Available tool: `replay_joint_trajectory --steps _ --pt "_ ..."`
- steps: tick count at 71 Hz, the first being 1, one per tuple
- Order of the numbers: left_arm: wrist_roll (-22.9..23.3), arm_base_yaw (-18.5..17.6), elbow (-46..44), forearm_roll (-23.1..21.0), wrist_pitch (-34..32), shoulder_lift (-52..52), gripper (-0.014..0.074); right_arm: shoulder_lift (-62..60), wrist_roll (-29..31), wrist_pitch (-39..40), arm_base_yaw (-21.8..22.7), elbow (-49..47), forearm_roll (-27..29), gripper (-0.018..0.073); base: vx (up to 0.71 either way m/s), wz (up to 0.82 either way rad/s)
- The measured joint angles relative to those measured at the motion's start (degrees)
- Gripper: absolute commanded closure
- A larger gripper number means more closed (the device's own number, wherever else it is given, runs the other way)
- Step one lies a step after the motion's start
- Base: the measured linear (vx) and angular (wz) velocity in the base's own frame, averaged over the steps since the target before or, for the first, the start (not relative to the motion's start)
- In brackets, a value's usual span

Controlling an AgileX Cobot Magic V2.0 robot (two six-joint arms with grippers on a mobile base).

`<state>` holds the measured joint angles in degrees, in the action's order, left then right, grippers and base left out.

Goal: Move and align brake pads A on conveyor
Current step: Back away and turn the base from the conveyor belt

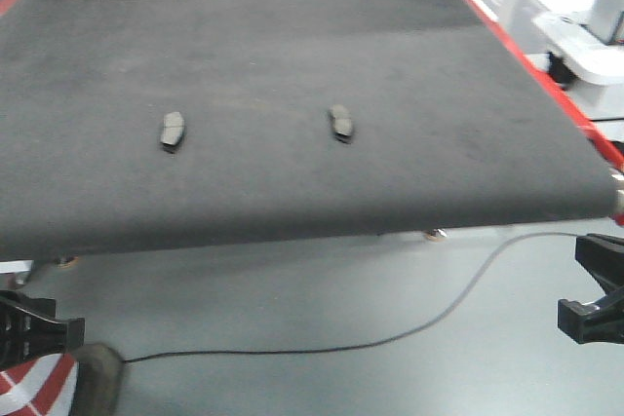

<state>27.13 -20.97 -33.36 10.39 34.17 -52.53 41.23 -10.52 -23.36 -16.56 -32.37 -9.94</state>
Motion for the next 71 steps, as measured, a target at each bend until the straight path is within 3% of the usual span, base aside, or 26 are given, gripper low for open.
replay_joint_trajectory --steps 20,71 --pt "0.0 0.0 0.0 0.0 0.05 0.0 0.0602 0.0 0.0 0.0 0.0 0.0 0.05 0.0567 -0.17 -0.54" --pt "0.0 0.0 0.0 0.0 0.01 0.0 0.0602 0.0 0.0 0.0 0.0 0.0 0.05 0.0567 -0.08 -0.82"
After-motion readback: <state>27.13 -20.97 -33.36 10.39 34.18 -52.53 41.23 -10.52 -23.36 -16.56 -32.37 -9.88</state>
